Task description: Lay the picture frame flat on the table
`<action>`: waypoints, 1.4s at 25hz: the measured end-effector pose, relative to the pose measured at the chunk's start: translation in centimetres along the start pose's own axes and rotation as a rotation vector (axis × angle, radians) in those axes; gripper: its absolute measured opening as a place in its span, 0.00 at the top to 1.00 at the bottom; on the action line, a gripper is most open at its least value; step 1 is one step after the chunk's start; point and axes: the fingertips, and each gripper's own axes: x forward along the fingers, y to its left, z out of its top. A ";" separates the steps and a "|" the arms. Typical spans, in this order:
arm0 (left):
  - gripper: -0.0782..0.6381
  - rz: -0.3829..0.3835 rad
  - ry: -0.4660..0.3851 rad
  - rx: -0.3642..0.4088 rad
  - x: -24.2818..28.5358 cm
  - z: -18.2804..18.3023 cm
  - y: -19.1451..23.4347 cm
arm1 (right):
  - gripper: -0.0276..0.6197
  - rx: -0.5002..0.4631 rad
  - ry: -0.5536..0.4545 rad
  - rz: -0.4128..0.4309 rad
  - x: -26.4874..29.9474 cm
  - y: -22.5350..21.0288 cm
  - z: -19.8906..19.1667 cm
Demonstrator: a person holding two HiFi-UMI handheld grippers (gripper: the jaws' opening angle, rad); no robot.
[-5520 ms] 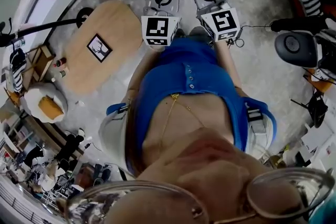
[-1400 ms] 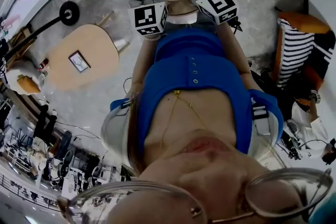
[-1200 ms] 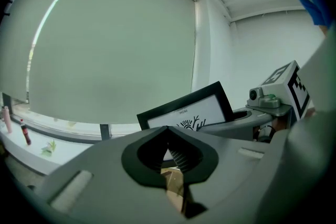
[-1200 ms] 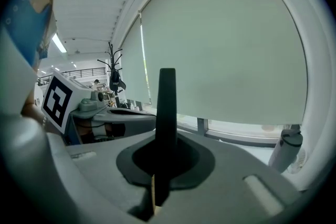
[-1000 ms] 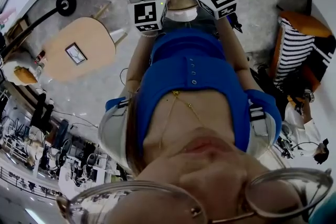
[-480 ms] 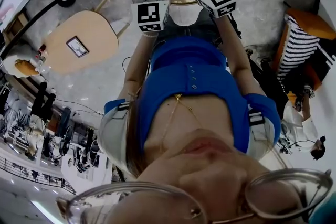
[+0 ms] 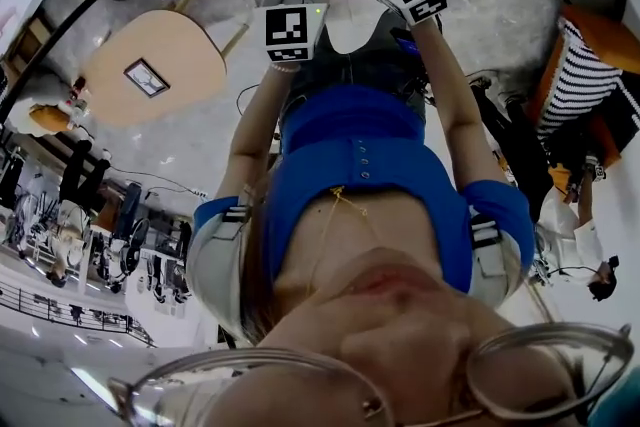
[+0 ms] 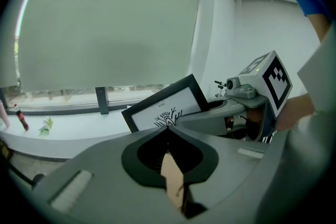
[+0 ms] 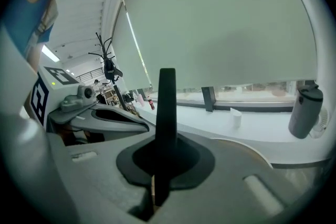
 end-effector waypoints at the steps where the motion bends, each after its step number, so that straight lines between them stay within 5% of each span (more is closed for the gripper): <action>1: 0.89 0.001 0.005 0.000 0.5 -0.6 0.5 | 0.94 0.004 0.006 -0.001 0.7 -0.3 -0.5; 22: 0.89 0.032 0.122 -0.103 6.8 -15.3 1.2 | 0.94 0.135 0.192 0.086 6.3 -3.5 -17.4; 35: 0.89 0.053 0.161 -0.136 5.9 -16.9 1.9 | 0.94 0.301 0.288 0.134 8.7 -3.5 -22.3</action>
